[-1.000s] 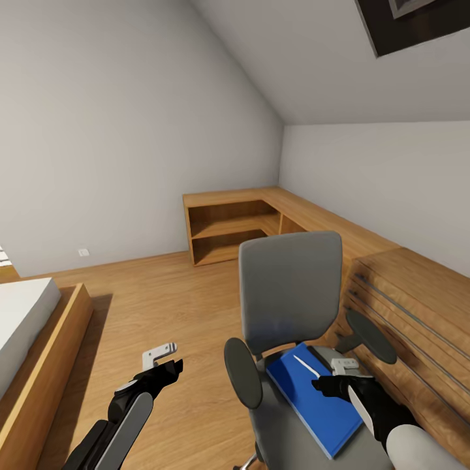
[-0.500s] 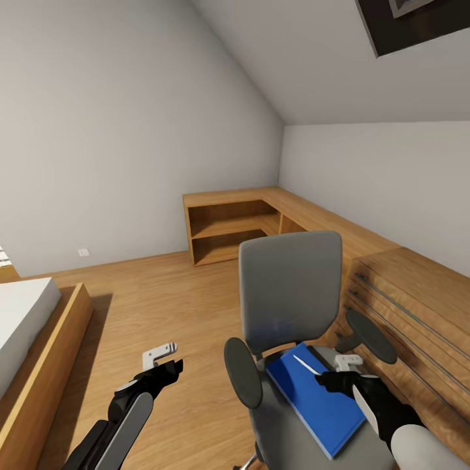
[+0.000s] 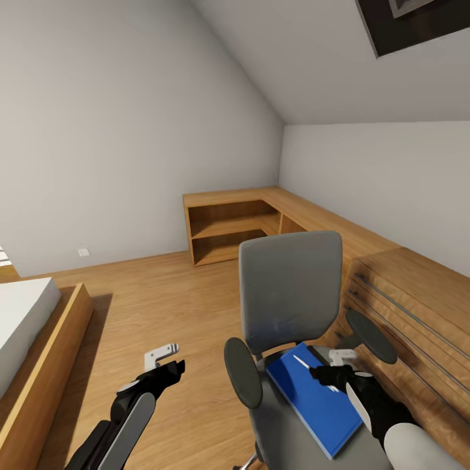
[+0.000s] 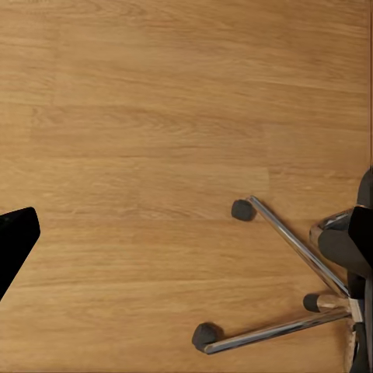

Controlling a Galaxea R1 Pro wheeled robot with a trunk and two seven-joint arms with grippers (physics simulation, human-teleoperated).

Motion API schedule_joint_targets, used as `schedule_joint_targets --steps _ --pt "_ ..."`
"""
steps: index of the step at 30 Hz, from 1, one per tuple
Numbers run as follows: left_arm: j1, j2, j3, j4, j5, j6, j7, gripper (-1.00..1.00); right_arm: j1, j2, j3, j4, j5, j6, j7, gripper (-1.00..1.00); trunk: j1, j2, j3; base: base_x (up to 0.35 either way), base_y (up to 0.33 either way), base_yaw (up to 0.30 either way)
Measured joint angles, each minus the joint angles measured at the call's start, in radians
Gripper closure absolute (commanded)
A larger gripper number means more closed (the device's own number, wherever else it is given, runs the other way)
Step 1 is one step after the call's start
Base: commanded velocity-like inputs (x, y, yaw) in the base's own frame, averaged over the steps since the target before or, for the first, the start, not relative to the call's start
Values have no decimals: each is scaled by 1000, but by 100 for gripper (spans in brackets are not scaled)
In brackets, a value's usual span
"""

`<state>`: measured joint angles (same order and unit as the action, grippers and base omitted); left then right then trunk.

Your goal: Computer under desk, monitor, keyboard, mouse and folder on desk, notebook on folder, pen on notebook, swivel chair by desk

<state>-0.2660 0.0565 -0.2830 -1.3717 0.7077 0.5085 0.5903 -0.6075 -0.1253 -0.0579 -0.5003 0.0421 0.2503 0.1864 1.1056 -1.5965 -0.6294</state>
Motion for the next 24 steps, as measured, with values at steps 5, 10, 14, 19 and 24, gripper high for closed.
schedule_joint_targets --steps 5,10,14,19,24 --pt "0 -1 2 -10 2 2 0 -100 -1 8 -3 -7 1 -13 21 -100 0 0 0 0 0 0" --pt "0 2 2 -12 4 2 0 -100 -1 11 -4 -13 1 -41 25 -100 0 0 0 0 0 0" --pt "0 2 2 -12 4 2 -1 -100 -1 11 -6 -14 1 -62 25 -100 0 0 0 0 0 0" --pt "0 2 2 -12 3 2 0 -100 -1 11 -6 -15 1 -65 25 -100 0 0 0 0 0 1" --pt "0 2 2 -12 3 2 0 -100 -1 11 -6 -14 1 -66 25 -100 0 0 -2 0 0 87"
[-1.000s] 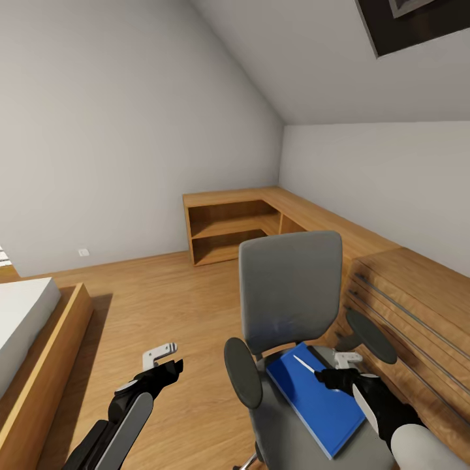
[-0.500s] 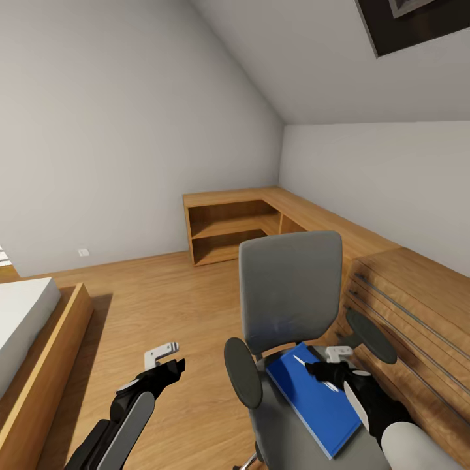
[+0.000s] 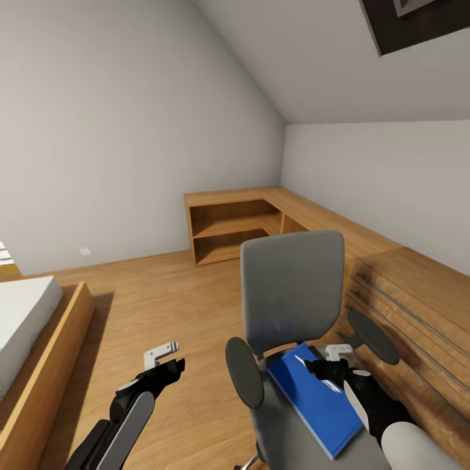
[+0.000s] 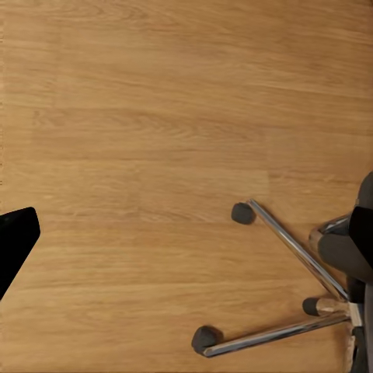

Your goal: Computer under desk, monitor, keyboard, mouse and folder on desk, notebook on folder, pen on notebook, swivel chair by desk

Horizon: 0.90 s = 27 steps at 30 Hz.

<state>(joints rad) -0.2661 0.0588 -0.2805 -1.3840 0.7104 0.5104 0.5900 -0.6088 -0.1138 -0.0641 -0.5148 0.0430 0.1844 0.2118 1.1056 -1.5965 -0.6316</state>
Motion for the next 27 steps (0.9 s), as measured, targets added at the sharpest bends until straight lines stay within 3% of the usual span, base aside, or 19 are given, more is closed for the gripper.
schedule_joint_targets --steps 8,21,27 --pt "0 0 1 0 0 0 0 -100 0 -1 -1 0 -1 0 0 -100 0 0 -8 0 0 117" --pt "0 0 0 0 -1 0 0 -100 0 1 0 4 0 1 -9 -100 0 0 -8 0 0 4" --pt "0 0 -1 0 -1 0 0 -100 -2 2 0 6 -1 9 -75 -100 0 0 -8 0 0 0"
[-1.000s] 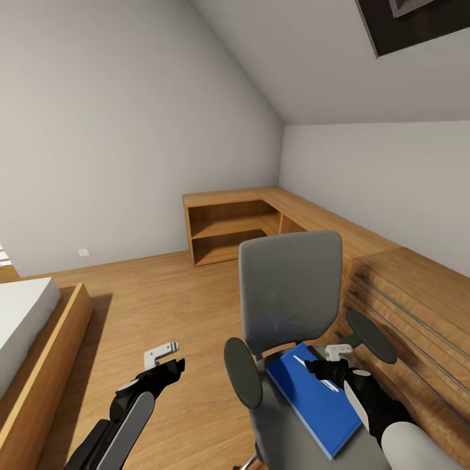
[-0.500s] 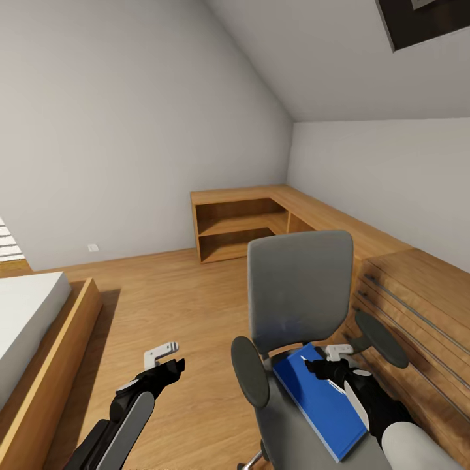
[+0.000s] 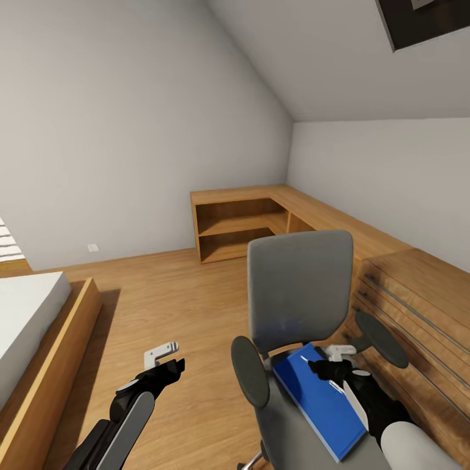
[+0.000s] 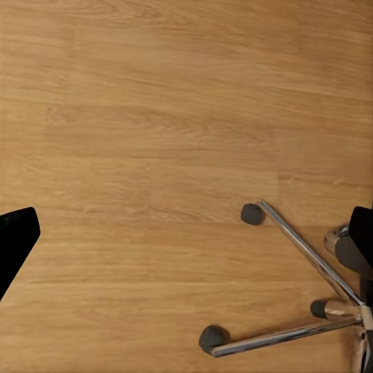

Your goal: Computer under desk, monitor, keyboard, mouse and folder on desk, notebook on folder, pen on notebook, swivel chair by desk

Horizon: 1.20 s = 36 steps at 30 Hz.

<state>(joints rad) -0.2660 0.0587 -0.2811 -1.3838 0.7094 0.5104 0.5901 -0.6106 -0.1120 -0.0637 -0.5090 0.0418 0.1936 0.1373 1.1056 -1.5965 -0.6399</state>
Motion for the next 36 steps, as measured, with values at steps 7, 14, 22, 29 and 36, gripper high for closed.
schedule_joint_targets --steps 7,14,22,29,36 --pt "0 0 0 0 2 0 0 -100 -55 1 1 17 0 83 -75 -100 0 0 0 0 0 0" --pt "0 0 0 -1 2 0 0 -100 -145 1 3 132 1 148 -87 -100 0 0 0 0 0 0" --pt "0 0 0 -1 2 0 0 -100 -180 2 2 213 -1 166 -90 -100 0 0 0 0 0 0" --pt "0 0 0 -2 2 1 0 -100 -183 5 3 238 -4 208 -84 -100 0 0 0 0 0 0" --pt "0 0 0 -3 2 1 0 -100 -184 5 4 238 -5 254 -85 -100 0 0 0 0 0 0"
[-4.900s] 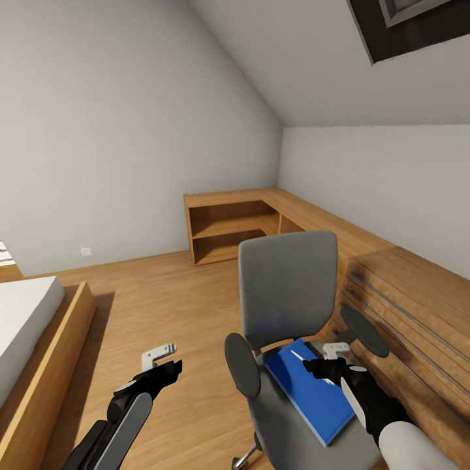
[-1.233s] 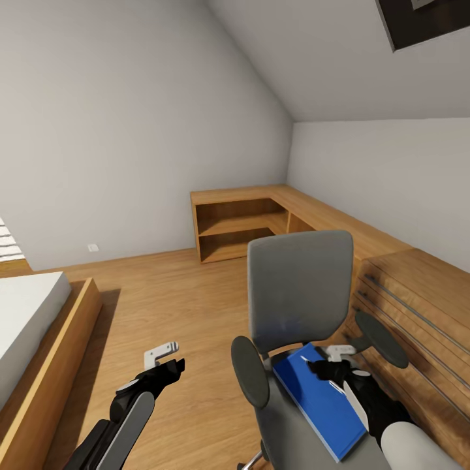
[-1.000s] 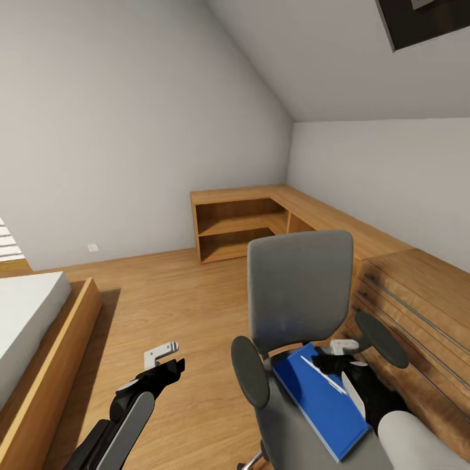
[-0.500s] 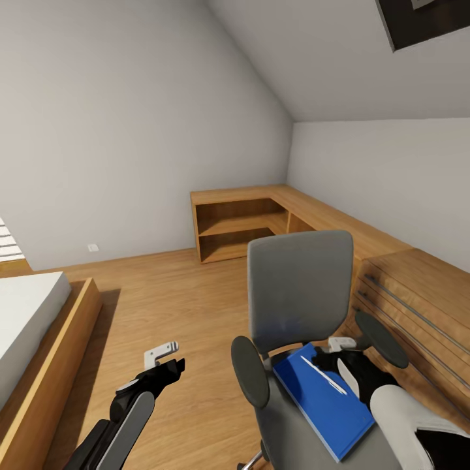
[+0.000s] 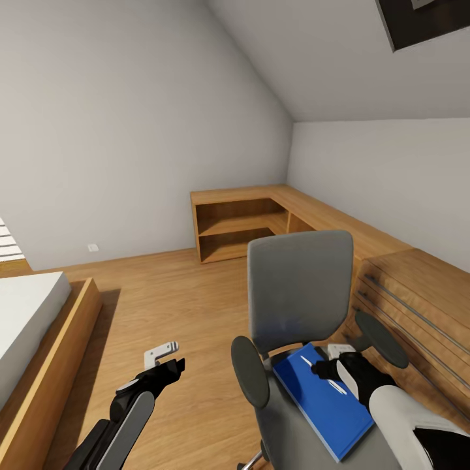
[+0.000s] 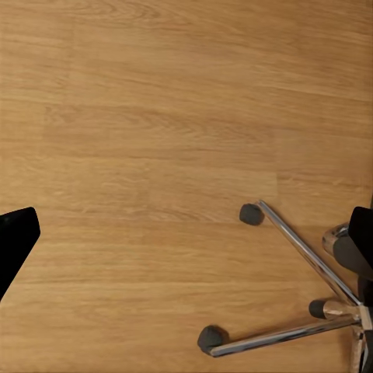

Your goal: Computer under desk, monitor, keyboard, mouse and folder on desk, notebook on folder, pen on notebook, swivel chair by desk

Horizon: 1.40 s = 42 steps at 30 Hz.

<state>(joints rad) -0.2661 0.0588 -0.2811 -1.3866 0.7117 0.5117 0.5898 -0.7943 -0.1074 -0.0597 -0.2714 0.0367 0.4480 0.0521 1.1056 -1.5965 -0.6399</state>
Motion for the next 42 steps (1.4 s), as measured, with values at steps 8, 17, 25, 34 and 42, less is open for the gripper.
schedule_joint_targets --steps 8,17,25,34,42 --pt "0 0 -1 -1 0 0 0 -100 0 -1 -1 -3 3 20 -1 -100 0 0 0 0 0 0" --pt "0 0 0 -1 1 0 0 -100 0 -1 -2 -4 4 19 -2 -100 0 0 0 0 0 0" --pt "0 -1 0 0 2 0 0 -100 0 0 -1 -3 6 14 -4 -100 0 0 0 0 0 0" --pt "0 -1 -2 0 2 0 0 -100 0 -1 -2 -3 6 11 -5 -100 23 -42 -19 0 0 0" --pt "0 -2 -2 0 2 0 0 -100 0 0 -2 0 6 11 -5 -100 50 -91 -41 0 0 0"
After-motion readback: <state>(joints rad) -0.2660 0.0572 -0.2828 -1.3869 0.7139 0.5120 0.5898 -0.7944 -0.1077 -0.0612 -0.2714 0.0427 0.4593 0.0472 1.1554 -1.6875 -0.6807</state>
